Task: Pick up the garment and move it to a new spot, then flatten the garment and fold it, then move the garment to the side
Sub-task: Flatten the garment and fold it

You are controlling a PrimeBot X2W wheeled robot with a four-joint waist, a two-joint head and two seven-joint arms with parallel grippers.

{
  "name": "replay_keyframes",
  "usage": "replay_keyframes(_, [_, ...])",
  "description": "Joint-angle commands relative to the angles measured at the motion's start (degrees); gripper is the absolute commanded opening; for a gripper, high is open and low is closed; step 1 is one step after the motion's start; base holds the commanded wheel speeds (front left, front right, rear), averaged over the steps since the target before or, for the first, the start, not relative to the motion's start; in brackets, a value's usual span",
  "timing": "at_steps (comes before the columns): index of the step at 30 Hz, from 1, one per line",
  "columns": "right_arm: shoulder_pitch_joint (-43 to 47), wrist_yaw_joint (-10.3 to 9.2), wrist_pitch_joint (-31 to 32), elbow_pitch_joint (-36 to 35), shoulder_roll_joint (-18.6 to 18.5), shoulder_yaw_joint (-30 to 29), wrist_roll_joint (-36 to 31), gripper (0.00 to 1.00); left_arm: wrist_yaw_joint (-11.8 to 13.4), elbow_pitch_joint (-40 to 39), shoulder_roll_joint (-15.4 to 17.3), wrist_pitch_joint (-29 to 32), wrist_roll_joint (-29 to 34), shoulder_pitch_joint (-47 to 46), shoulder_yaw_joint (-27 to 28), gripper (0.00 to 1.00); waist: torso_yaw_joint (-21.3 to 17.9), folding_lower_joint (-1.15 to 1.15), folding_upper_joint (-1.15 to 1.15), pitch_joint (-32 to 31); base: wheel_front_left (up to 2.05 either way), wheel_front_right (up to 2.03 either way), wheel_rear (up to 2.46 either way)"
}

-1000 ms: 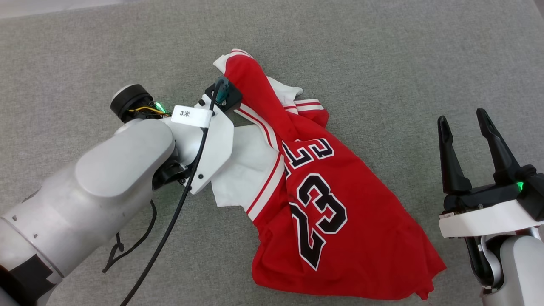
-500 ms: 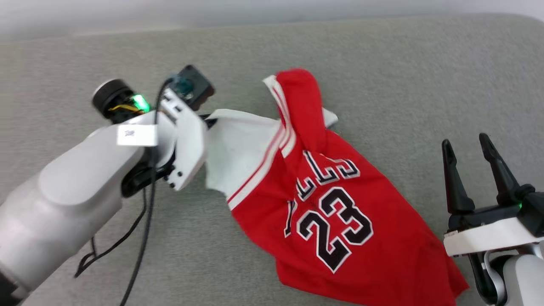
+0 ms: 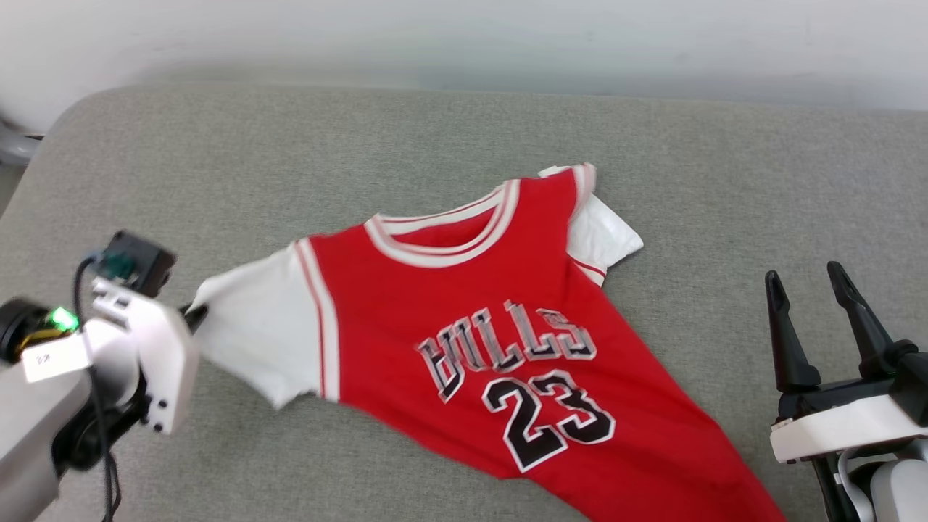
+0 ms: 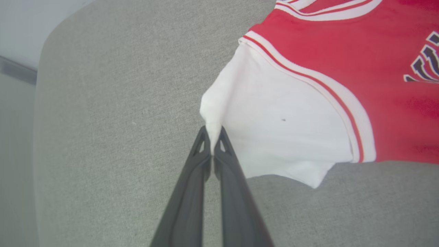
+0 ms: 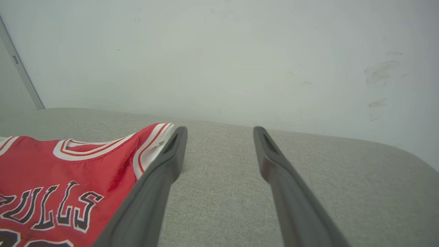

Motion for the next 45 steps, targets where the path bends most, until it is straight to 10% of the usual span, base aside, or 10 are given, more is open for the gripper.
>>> replay_keyframes(1, [0.6,-0.06,0.0,0.0,-0.5,-0.3,-0.1,1.00,0.9,-0.1,0.8,-0.8,-2.0,2.4,0.6,0.00,0.5,0.00,0.00,-0.1,0.00,0.00,0.00])
replay_keyframes(6, [1.0,-0.06,0.5,-0.1,-1.1,-0.6,-0.3,1.00,2.3,2.6,2.6,-2.0,-5.9,7.8,0.7,0.00,0.8,0.00,0.00,0.4,0.00,0.00,0.00])
replay_keyframes(18, [0.0,-0.06,1.4,-0.5,-2.3,-0.5,-0.4,1.00,-2.1,14.5,-4.5,-1.9,-12.9,14.4,-0.3,0.00,-0.2,0.00,0.00,1.9,0.00,0.00,0.00])
replay_keyframes(19, [0.2,-0.06,1.5,-0.4,-2.3,-0.5,-0.4,1.00,-2.3,15.3,-5.3,-2.6,-12.9,14.3,-0.2,0.11,-0.2,0.00,0.00,1.7,0.00,0.00,0.00])
replay_keyframes(20, [0.3,-0.06,1.7,-0.4,-2.4,-0.6,-0.3,1.00,-2.4,16.1,-5.8,-3.6,-12.5,14.1,0.1,0.97,-0.2,0.00,0.00,1.4,0.00,0.00,0.00])
replay_keyframes(21, [0.4,-0.06,1.9,-0.3,-2.6,-0.6,-0.2,1.00,-2.4,16.9,-6.1,-4.6,-12.4,13.8,0.4,1.00,-0.1,0.00,0.00,1.0,0.00,0.00,0.00])
replay_keyframes(34, [0.2,-0.06,3.5,-2.5,-5.0,-1.2,1.0,1.00,10.1,9.6,-7.6,-27.6,-2.5,13.9,8.3,1.00,2.2,0.00,0.00,-3.7,0.00,0.00,0.00])
replay_keyframes(45, [-13.5,-0.07,12.7,-6.8,-14.2,7.9,3.8,1.00,20.5,-10.3,-16.5,-27.8,19.4,30.4,34.5,1.00,5.3,0.00,0.00,-2.7,0.00,0.00,0.00])
